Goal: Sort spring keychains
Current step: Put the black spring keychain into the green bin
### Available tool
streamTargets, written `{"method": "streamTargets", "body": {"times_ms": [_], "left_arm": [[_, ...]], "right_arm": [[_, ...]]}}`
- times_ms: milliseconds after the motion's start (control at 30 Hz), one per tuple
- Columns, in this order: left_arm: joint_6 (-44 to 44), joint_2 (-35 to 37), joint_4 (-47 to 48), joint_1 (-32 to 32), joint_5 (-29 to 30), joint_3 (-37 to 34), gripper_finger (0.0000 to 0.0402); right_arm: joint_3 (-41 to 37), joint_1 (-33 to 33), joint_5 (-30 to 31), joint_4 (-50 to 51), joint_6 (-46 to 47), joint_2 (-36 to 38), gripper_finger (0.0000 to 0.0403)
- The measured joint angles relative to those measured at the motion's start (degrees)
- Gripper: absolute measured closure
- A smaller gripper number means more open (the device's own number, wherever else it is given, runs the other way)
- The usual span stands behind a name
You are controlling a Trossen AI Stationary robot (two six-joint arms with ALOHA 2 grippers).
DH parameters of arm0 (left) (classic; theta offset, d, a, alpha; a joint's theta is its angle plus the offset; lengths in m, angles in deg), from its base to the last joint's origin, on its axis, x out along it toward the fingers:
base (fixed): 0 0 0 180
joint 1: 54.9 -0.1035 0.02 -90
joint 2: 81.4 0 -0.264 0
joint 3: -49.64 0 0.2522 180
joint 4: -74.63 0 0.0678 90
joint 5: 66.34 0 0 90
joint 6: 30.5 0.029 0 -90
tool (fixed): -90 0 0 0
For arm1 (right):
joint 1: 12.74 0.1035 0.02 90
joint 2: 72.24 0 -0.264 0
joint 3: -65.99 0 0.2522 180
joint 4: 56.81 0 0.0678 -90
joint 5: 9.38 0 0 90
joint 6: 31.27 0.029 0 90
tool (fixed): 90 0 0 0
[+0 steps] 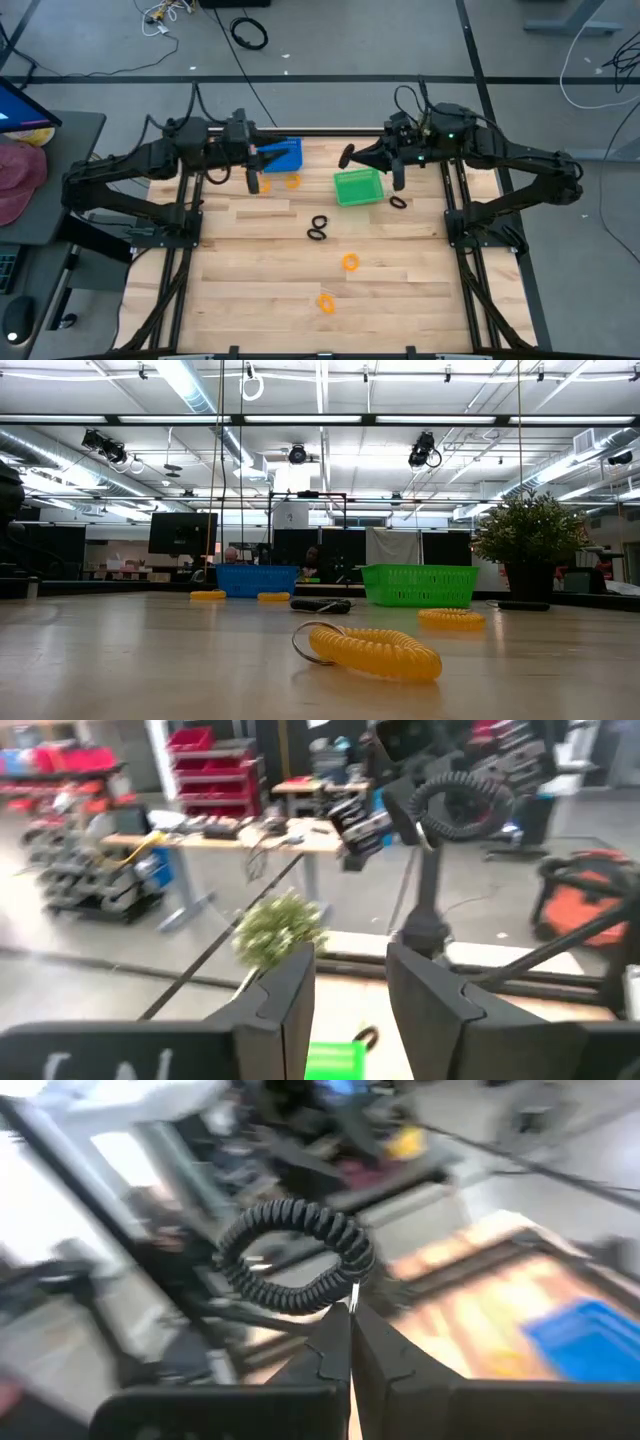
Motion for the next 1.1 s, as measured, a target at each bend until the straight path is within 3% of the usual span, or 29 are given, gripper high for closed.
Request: {"method": "streamTargets", "body": {"times_ms": [100,333,600,900,1100], "left_arm": [[-1.35,0.61,3.17,0.0,1.24,0.04,0.0275],[-1.43,0.42,11.09,0.02,1.23,0.0,0.0275],[-1.21,-0.3,11.79,0.13,1.19,0.02,0.0275],[-1.02,-0.94,14.78,0.13,1.19,0.0,0.0275],[-1.23,-1.07,19.15,0.13,2.13,0.02,0.0275]], "right_arm": [[0.0,-1.07,4.24,5.56,-0.56,-0.28,0.0403],[0.0,-7.18,4.05,14.75,1.68,-4.21,0.0403],[0.0,-13.54,2.23,26.39,3.2,-12.04,0.0403],[0.0,-15.27,2.2,35.87,10.83,-25.56,0.0403],[0.0,-14.06,0.8,37.12,15.75,-31.4,0.0403]]}}
